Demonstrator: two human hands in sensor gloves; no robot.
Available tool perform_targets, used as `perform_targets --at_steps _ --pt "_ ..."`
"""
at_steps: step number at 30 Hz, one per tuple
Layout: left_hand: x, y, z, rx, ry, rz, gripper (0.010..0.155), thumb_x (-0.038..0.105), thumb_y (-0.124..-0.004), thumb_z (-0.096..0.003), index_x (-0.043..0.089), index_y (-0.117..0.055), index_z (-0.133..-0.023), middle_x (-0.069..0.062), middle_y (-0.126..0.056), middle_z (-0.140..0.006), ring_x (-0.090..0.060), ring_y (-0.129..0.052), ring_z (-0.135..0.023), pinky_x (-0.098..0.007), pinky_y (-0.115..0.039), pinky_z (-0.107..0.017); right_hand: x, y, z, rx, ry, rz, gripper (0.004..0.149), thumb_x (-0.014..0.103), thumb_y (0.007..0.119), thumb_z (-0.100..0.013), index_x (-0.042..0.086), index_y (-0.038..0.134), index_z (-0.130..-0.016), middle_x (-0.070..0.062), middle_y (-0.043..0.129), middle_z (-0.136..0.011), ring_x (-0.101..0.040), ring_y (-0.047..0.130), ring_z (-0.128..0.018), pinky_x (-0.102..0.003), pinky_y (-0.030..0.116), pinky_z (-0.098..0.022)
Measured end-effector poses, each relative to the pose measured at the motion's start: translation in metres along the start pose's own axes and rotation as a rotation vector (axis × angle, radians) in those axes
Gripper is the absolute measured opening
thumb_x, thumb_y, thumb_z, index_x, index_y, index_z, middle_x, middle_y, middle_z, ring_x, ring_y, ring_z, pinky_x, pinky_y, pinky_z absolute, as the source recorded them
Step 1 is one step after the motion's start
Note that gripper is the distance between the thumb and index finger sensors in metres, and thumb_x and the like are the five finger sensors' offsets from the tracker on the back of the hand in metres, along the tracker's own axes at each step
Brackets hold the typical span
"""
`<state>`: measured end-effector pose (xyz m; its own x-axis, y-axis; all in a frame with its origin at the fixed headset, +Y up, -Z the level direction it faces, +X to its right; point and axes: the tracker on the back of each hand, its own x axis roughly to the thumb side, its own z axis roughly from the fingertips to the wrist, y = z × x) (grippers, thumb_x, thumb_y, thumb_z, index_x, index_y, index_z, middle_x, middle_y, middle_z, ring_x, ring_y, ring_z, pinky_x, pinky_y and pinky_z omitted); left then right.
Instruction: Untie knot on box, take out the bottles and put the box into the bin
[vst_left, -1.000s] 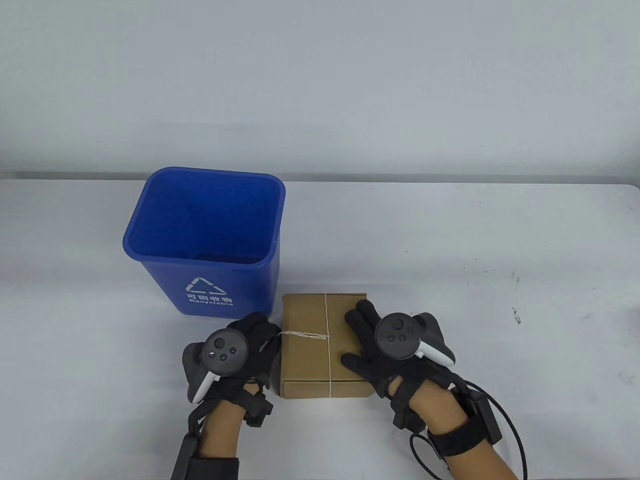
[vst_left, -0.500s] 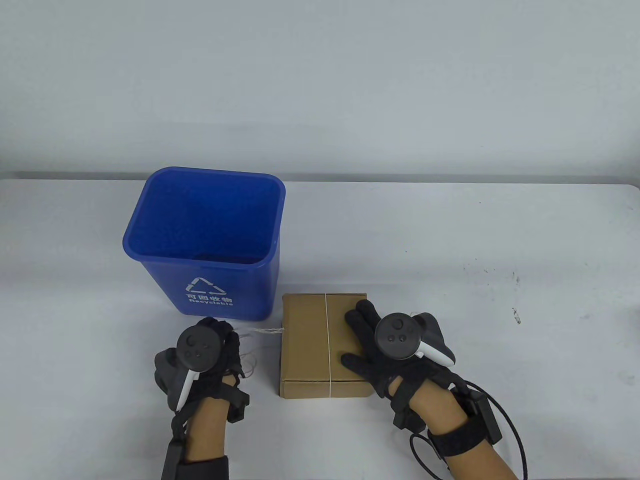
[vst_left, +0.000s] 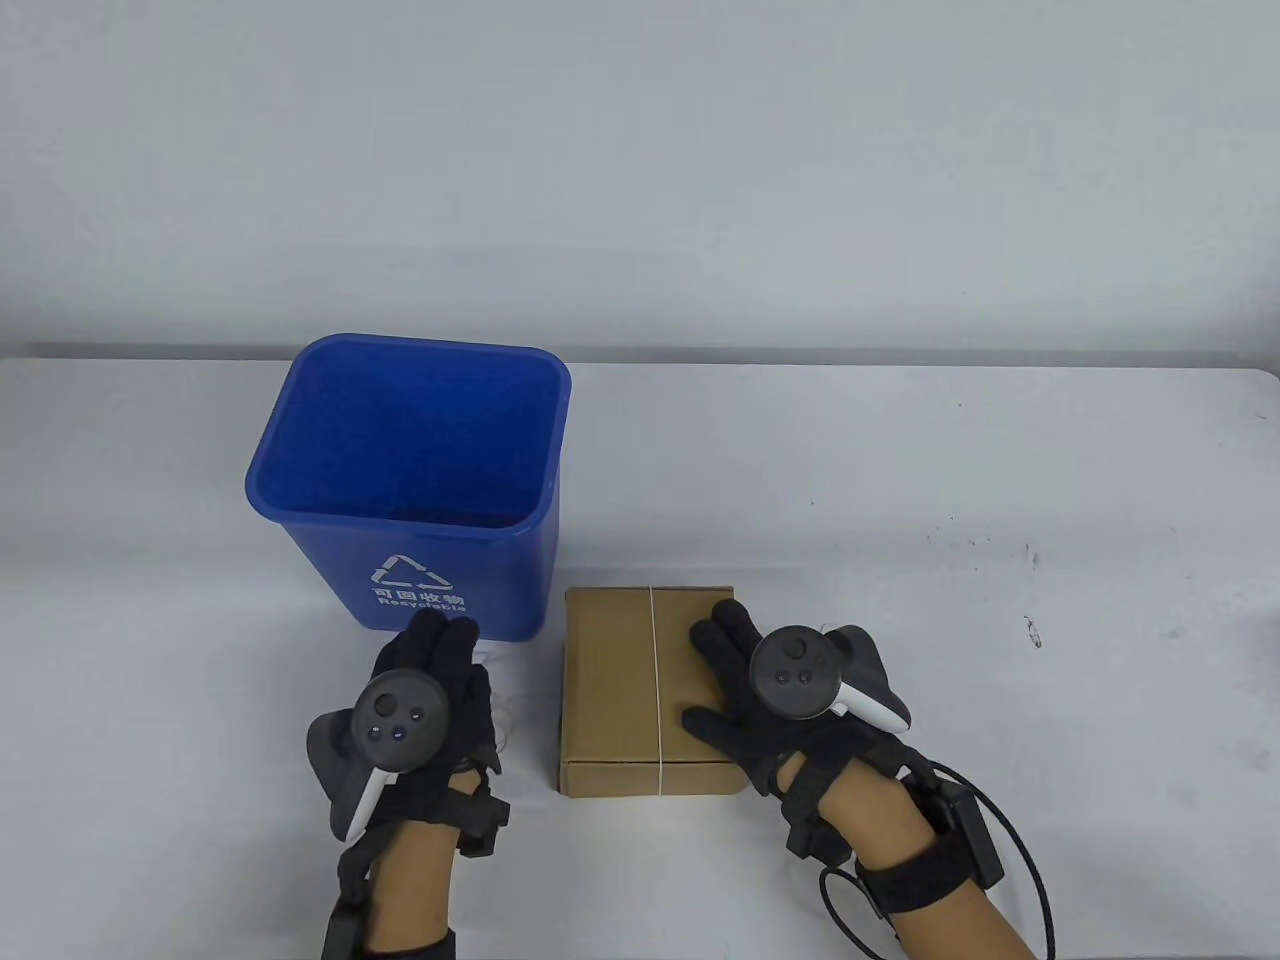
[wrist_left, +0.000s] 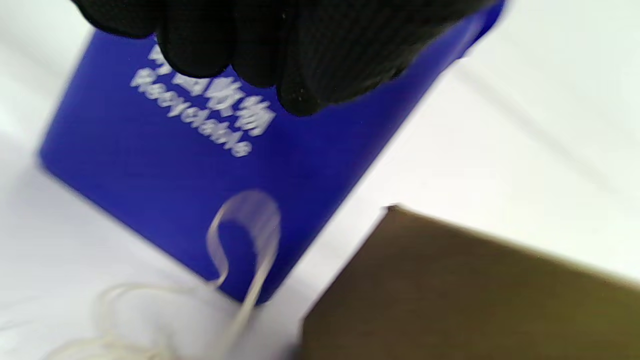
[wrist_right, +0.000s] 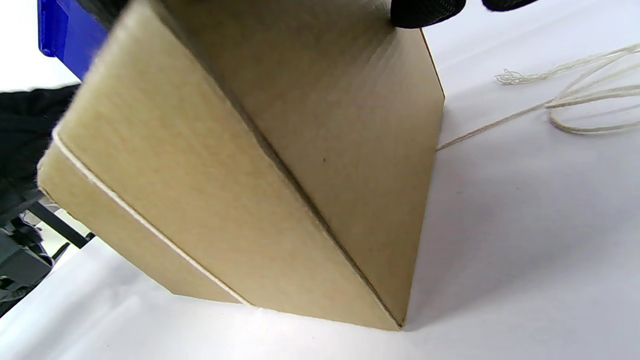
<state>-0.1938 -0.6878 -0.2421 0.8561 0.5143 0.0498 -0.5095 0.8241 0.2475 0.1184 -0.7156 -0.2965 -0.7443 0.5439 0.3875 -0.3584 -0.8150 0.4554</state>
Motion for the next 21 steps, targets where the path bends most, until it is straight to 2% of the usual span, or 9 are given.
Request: perform_targets --at_steps 3,5,9,13,15,18,20,21 --pt "0.009 0.002 0.003 0.003 -0.032 -0.035 0.057 0.027 -0.079 -0.0501 0.011 -0.074 -0.104 -0.016 -0.059 -0.112 -0.052 -0.060 -0.101 -0.071 -0.050 -0.070 0.000 0.000 0.000 0.000 0.000 0.000 0.082 0.055 0.057 -0.050 0.016 0.014 -0.108 -0.010 -0.005 -0.109 -0.057 0.037 -0.099 -0.073 0.038 -0.064" --pt "0.011 0.001 0.004 -0.013 -0.083 0.003 0.058 0.031 -0.080 -0.0500 0.012 -0.075 -0.104 -0.016 -0.061 -0.112 -0.052 -0.062 -0.101 -0.071 -0.051 -0.070 0.000 0.000 0.000 0.000 0.000 0.000 0.082 0.055 0.057 -0.050 0.016 0.014 -0.108 -0.010 -0.005 -0.109 -0.057 0.036 -0.099 -0.073 0.038 -0.064" --pt "0.020 -0.008 0.004 -0.144 -0.223 0.130 0.066 0.041 -0.081 -0.0503 0.012 -0.069 -0.108 -0.016 -0.058 -0.114 -0.052 -0.058 -0.102 -0.073 -0.046 -0.071 0.000 0.000 0.000 0.000 0.000 0.000 0.082 0.055 0.057 -0.050 0.016 0.014 -0.107 -0.010 -0.005 -0.109 -0.057 0.036 -0.099 -0.073 0.038 -0.064" --pt "0.036 -0.021 0.008 -0.265 -0.331 0.093 0.078 0.054 -0.079 -0.0487 0.017 -0.058 -0.114 -0.015 -0.048 -0.118 -0.053 -0.049 -0.107 -0.074 -0.043 -0.073 0.000 0.000 0.000 0.000 0.000 0.000 0.082 0.055 0.057 -0.050 0.016 0.014 -0.108 -0.010 -0.005 -0.109 -0.057 0.037 -0.099 -0.073 0.038 -0.064" --pt "0.044 -0.030 0.010 -0.330 -0.359 0.078 0.086 0.060 -0.078 -0.0467 0.020 -0.050 -0.117 -0.014 -0.037 -0.121 -0.059 -0.041 -0.109 -0.075 -0.042 -0.073 0.000 0.000 0.000 -0.001 -0.001 0.000 0.082 0.055 0.057 -0.050 0.016 0.014 -0.108 -0.010 -0.005 -0.109 -0.057 0.036 -0.099 -0.073 0.038 -0.064" --pt "0.049 -0.049 0.012 -0.490 -0.326 -0.002 0.097 0.066 -0.079 -0.0443 0.028 -0.030 -0.119 -0.013 -0.013 -0.121 -0.066 -0.029 -0.109 -0.078 -0.037 -0.073 0.000 0.000 0.000 -0.006 -0.003 -0.001 0.081 0.055 0.057 -0.050 0.016 0.015 -0.108 -0.010 -0.004 -0.109 -0.058 0.037 -0.098 -0.073 0.038 -0.064" --pt "0.048 -0.062 0.011 -0.569 -0.292 -0.112 0.101 0.068 -0.077 -0.0441 0.033 -0.014 -0.115 -0.010 0.003 -0.117 -0.068 -0.032 -0.107 -0.078 -0.041 -0.072 0.000 0.000 0.000 -0.016 -0.003 0.000 0.080 0.055 0.058 -0.051 0.018 0.017 -0.108 -0.010 -0.003 -0.110 -0.058 0.037 -0.099 -0.072 0.038 -0.064" --pt "0.048 -0.065 0.011 -0.600 -0.285 -0.147 0.103 0.067 -0.077 -0.0453 0.034 -0.006 -0.113 -0.010 0.009 -0.114 -0.067 -0.040 -0.106 -0.076 -0.045 -0.072 0.001 0.000 0.001 -0.036 -0.009 -0.004 0.076 0.054 0.058 -0.051 0.024 0.019 -0.109 -0.011 -0.002 -0.110 -0.058 0.036 -0.098 -0.073 0.038 -0.064"
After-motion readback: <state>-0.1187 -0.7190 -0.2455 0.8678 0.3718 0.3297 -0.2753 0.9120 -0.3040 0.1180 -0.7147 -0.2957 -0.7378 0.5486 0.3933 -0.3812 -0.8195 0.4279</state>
